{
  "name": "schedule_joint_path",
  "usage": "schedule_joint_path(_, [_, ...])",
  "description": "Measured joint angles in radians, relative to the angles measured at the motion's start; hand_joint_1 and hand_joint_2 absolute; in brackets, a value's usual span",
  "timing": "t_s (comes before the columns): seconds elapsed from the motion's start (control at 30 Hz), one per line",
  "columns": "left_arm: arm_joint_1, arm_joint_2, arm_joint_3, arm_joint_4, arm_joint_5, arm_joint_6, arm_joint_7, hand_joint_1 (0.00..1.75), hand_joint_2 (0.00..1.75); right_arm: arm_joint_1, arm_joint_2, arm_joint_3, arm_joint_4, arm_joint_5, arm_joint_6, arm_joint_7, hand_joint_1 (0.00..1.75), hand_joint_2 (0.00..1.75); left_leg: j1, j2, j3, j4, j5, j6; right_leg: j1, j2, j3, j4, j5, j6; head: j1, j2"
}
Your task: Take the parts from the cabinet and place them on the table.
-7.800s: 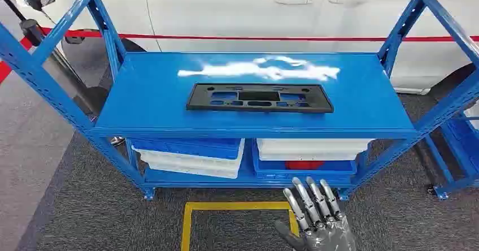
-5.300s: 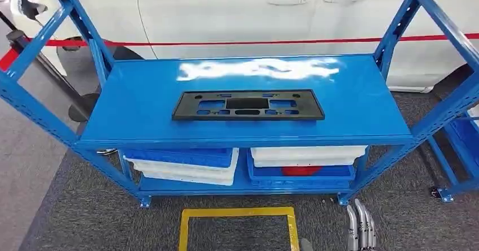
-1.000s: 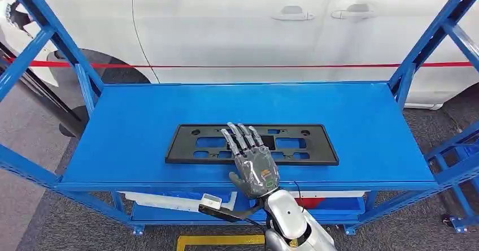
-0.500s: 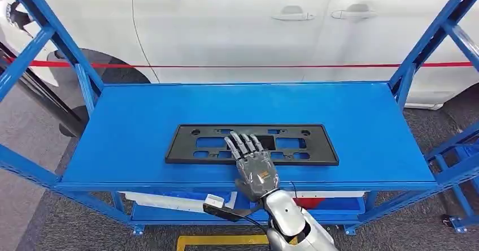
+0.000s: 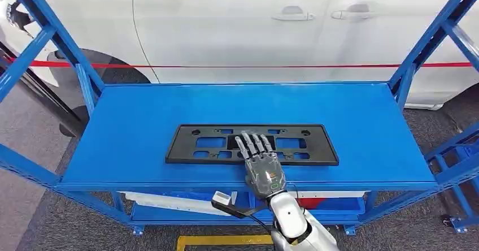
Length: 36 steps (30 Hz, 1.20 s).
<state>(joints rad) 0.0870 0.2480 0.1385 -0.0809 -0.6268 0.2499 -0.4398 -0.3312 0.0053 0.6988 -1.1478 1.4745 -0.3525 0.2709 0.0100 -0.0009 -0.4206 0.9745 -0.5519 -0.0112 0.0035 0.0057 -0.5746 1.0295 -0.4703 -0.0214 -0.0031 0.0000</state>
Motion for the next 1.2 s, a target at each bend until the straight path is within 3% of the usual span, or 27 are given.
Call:
schedule_joint_path(0.3, [0.0,0.0,-0.032,0.0,0.04,0.015,0.006,0.0,0.0,0.009,-0.023,-0.111,0.054,0.085,-0.038,0.065,0.0,1.75,0.0,0.0,0.006,0.0,0.0,0.0,0.0,0.0,0.006,-0.001,0.0,0.0,0.0,0.0])
schedule_joint_path(0.5, [0.0,0.0,-0.055,0.0,0.058,0.021,0.009,0.0,0.0,0.01,-0.056,-0.124,0.057,0.085,-0.03,0.121,0.0,1.75,0.0,0.0,0.01,0.0,0.0,0.0,0.0,0.0,0.011,-0.002,0.0,0.0,0.0,0.0])
schedule_joint_path(0.73, [0.0,0.0,-0.078,0.0,0.078,0.021,0.002,0.0,0.0,0.022,-0.07,-0.135,0.063,0.085,-0.023,0.113,0.0,1.75,0.0,0.001,0.013,0.0,0.0,0.0,0.0,0.0,0.015,-0.004,0.0,0.0,0.0,0.0])
schedule_joint_path(0.8, [0.0,0.0,-0.086,0.0,0.082,0.021,0.001,0.0,0.0,0.023,-0.07,-0.137,0.064,0.085,-0.016,0.106,0.07,1.75,0.0,0.001,0.014,0.0,0.0,0.0,0.0,0.0,0.016,-0.004,0.0,0.0,0.0,0.0])
schedule_joint_path(0.83, [0.0,0.0,-0.09,0.0,0.085,0.021,0.001,0.0,0.0,0.024,-0.069,-0.138,0.064,0.085,-0.013,0.099,1.75,1.75,0.0,0.001,0.014,0.0,0.0,0.0,0.0,0.0,0.016,-0.004,0.0,0.0,0.0,0.0])
schedule_joint_path(1.2, [0.0,0.0,-0.13,0.0,0.122,0.036,0.001,0.0,0.0,0.064,-0.08,-0.171,0.061,0.085,0.011,0.009,1.75,1.75,0.0,0.001,0.015,-0.001,-0.001,0.001,0.0,0.0,0.017,-0.006,0.001,0.002,0.0,0.0])
